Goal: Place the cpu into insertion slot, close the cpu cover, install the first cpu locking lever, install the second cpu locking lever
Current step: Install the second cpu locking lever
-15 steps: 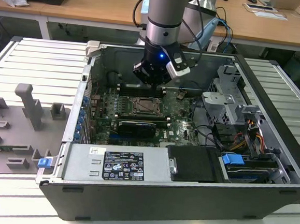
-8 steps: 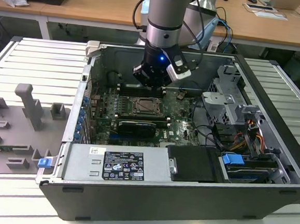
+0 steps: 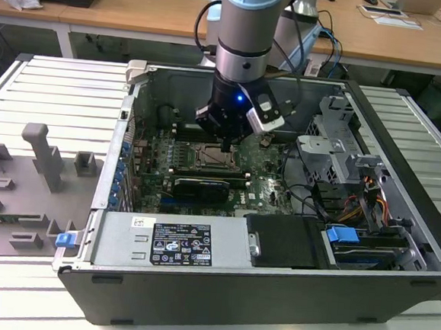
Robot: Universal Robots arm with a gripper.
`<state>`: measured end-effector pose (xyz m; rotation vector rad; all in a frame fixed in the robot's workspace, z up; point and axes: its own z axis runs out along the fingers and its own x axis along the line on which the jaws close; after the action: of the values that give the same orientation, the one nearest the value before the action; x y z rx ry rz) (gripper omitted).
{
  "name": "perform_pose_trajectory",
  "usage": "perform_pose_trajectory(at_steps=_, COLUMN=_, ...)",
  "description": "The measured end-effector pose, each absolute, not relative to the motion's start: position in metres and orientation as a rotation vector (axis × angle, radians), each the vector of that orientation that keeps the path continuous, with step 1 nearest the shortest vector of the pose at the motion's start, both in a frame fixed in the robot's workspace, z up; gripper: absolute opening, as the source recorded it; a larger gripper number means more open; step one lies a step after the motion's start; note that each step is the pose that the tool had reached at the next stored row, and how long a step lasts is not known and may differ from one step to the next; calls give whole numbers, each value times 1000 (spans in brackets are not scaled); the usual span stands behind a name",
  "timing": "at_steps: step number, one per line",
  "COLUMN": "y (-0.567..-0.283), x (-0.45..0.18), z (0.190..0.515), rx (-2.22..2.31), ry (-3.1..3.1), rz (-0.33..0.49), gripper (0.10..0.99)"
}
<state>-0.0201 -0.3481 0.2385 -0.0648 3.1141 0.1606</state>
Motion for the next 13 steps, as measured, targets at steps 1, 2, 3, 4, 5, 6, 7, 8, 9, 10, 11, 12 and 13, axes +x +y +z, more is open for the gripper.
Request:
perform_pose_trajectory(at_steps=1, y=-350, x=-20, z=239, rx=-65, ry=3114, rz=177, gripper=106)
perform_pose_trajectory(at_steps=2, y=-352, x=-20, z=238, rx=-64, ry=3115, rz=187, gripper=106)
perform_pose_trajectory(at_steps=3, y=-354, x=-20, z=238, rx=-64, ry=3115, rz=188, gripper=106)
perform_pose_trajectory(at_steps=4, y=-355, x=-20, z=238, rx=-64, ry=3116, rz=189, gripper=106)
perform_pose_trajectory(at_steps=5, y=-357, x=-20, z=238, rx=-64, ry=3116, rz=189, gripper=106)
perform_pose_trajectory(at_steps=6, y=-359, x=-20, z=238, rx=-64, ry=3116, rz=189, gripper=106)
perform_pose_trajectory(at_steps=7, y=-360, x=-20, z=238, rx=-64, ry=3117, rz=188, gripper=106)
perform_pose_trajectory(at_steps=8, y=-364, x=-20, z=238, rx=-64, ry=3117, rz=189, gripper=106)
perform_pose_trajectory(at_steps=9, y=-365, x=-20, z=238, rx=-64, ry=3118, rz=188, gripper=106)
perform_pose_trajectory(at_steps=10, y=-366, x=-20, z=237, rx=-64, ry=3119, rz=189, gripper=106)
perform_pose_trajectory(at_steps=11, y=-367, x=-20, z=237, rx=-65, ry=3120, rz=189, gripper=106)
perform_pose_trajectory(at_steps=12, y=-368, x=-20, z=236, rx=-66, ry=3121, rz=189, gripper=106)
perform_pose_trajectory(at_steps=13, y=-369, x=-20, z=235, rx=-76, ry=3121, rz=189, gripper=106)
